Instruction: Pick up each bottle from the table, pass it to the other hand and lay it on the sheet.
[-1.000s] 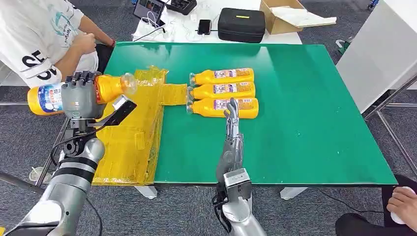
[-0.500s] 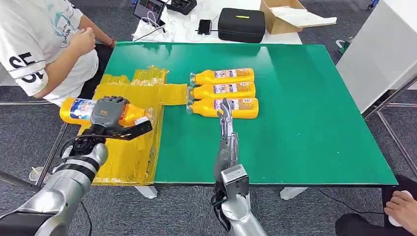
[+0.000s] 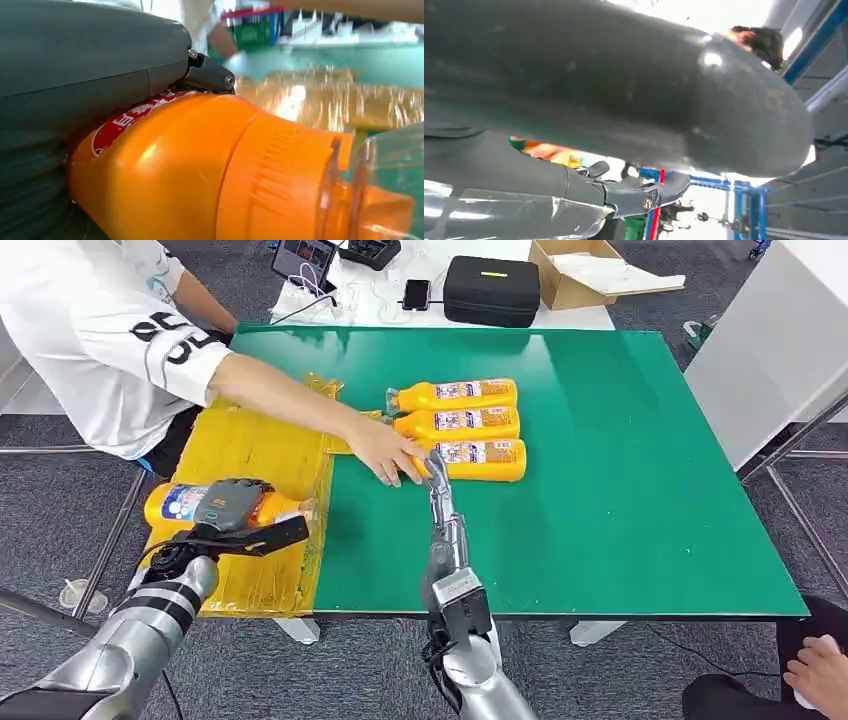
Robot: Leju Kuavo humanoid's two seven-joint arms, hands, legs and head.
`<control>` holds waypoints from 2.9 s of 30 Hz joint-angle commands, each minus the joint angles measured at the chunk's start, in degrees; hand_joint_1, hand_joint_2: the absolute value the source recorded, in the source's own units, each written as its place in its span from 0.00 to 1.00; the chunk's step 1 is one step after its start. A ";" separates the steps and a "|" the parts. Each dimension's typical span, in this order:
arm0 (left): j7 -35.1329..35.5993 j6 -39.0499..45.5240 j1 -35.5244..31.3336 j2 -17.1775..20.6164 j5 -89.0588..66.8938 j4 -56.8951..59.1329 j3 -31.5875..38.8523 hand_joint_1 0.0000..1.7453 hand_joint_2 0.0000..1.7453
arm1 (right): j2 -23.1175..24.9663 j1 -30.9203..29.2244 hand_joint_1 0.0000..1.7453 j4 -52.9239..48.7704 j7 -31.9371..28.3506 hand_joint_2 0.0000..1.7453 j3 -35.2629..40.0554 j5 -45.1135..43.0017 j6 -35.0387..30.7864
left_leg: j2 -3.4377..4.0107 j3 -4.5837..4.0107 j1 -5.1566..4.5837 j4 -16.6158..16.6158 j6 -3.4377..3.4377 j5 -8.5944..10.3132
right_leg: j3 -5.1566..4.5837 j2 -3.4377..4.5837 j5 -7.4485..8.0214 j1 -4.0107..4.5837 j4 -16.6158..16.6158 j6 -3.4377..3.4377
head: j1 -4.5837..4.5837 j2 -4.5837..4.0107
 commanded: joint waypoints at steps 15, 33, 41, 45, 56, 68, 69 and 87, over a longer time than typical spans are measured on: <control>-4.43 -5.20 5.03 -0.53 9.06 2.17 4.28 1.00 1.00 | 0.24 -3.55 0.00 9.15 2.05 0.00 1.32 1.15 2.00 | 0.17 0.46 -0.04 -0.09 0.00 -0.04 | 0.37 0.10 0.05 -0.01 -0.08 -0.19 | 0.00 0.00; -5.33 -9.91 5.63 -0.78 11.03 1.18 0.83 0.00 0.00 | 1.10 -3.59 0.00 11.76 3.07 0.00 -0.68 0.71 3.26 | 0.09 0.46 -0.03 -0.09 0.00 0.00 | 0.41 0.04 0.07 0.01 -0.09 -0.20 | 0.02 0.00; -8.28 -13.94 6.20 -0.65 19.67 -0.39 4.08 0.00 0.00 | 1.52 -3.70 0.00 12.85 3.34 0.00 -2.06 0.22 3.21 | 0.04 0.37 -0.02 -0.07 -0.09 0.07 | 0.30 0.03 0.09 0.00 -0.05 -0.19 | 0.00 0.00; -9.37 -15.49 6.82 -1.19 22.77 -1.48 5.57 0.00 0.00 | 1.62 -3.61 0.00 12.94 3.33 0.00 -2.16 0.21 3.20 | 0.13 0.50 -0.02 -0.11 -0.04 0.04 | 0.43 0.07 0.08 0.02 -0.10 -0.21 | 0.02 0.00; -10.26 -16.22 13.63 -9.35 63.47 -26.59 21.36 0.00 1.00 | -5.87 -10.29 0.00 15.58 16.08 1.00 -4.37 22.12 -4.84 | -0.08 0.19 0.01 -0.02 -0.04 0.14 | 0.17 -0.15 0.12 0.04 -0.07 -0.16 | 0.02 0.00; -10.74 -12.36 24.28 -11.69 70.18 -41.49 21.92 0.00 1.00 | -16.91 -19.89 0.00 21.61 31.79 1.00 -8.44 36.07 4.99 | 0.06 0.38 -0.06 -0.01 0.09 0.04 | 0.38 -0.04 0.09 -0.01 -0.11 -0.13 | 0.00 0.00; -10.74 -11.78 25.30 -11.96 70.09 -42.86 21.66 0.00 1.00 | -17.62 -20.61 0.00 22.79 32.59 1.00 -8.58 36.44 6.57 | 0.07 0.20 -0.08 -0.03 0.01 0.10 | 0.17 0.03 0.14 -0.05 -0.07 -0.12 | 0.00 0.00; -10.74 -11.38 23.84 -11.67 67.88 -34.22 18.11 0.00 1.00 | -19.95 -27.30 0.00 38.57 30.98 1.00 -6.27 31.71 20.54 | -0.01 0.27 -0.03 -0.02 0.00 0.10 | 0.27 -0.08 0.11 0.02 -0.08 -0.16 | 0.00 0.00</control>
